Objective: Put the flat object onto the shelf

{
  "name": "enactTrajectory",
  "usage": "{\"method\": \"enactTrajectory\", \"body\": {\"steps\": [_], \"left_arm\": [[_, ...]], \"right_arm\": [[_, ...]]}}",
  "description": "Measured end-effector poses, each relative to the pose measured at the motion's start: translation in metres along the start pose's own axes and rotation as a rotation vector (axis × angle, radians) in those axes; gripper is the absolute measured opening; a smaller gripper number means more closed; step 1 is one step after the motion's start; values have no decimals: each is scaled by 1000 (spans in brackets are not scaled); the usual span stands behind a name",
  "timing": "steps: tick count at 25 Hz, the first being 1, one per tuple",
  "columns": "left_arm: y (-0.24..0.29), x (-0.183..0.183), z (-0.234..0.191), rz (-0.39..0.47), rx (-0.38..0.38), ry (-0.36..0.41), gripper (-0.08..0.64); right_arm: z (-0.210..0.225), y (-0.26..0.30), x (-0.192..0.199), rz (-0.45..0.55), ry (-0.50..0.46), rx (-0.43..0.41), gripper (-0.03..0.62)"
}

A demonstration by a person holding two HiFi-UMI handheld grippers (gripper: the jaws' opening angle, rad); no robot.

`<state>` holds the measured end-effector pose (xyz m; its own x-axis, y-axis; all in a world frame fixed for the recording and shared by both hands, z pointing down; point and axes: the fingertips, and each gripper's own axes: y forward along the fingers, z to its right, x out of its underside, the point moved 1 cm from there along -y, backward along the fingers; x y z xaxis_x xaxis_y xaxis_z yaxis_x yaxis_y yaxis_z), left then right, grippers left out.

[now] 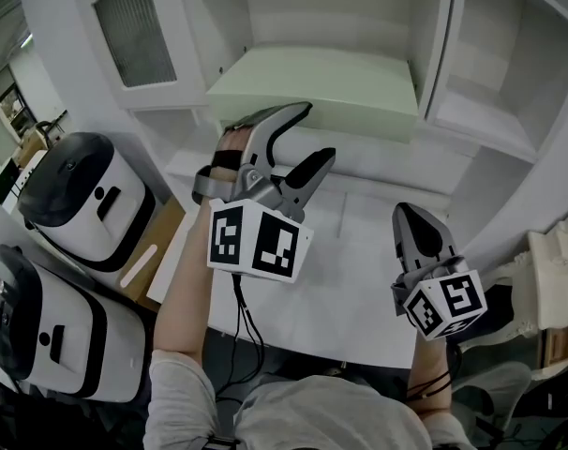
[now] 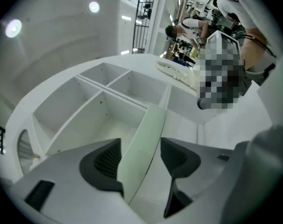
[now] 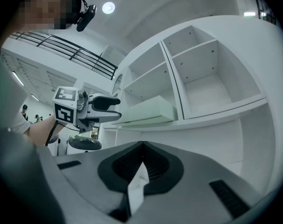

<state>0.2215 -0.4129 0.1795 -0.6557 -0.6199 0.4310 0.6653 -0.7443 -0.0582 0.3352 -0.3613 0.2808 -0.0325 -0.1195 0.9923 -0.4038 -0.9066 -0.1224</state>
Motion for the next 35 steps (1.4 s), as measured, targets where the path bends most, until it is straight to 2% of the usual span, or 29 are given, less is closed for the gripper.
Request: {"method": "enactTrajectory", "body": {"steps": [1,5,9,11,15,24,35], "left_arm": [[-5,2,0,9,-28,-21,250],[-20,16,10,5,-52,-103,196],[-35,29,20,8,-71,-216,77],[-43,34,25,13,-79,-261,43],[-61,45,35,20,-63,-360,15],[-106,74,59,23,2,-552,14],[-157,93,76,75,58,-745,14]], "right_arm": [[-3,0,0,-1,-1,-3,9],[-17,0,1,-5,-9,-11,9],[-33,1,2,-11,-16,-17,9],[-41,1,4,-16,-18,-15,9],[-61,3,7,-26,-19,-8,9],[-110,3,14,-54,-19,27,9],[-157,-10,19,-73,-18,100,9]]}}
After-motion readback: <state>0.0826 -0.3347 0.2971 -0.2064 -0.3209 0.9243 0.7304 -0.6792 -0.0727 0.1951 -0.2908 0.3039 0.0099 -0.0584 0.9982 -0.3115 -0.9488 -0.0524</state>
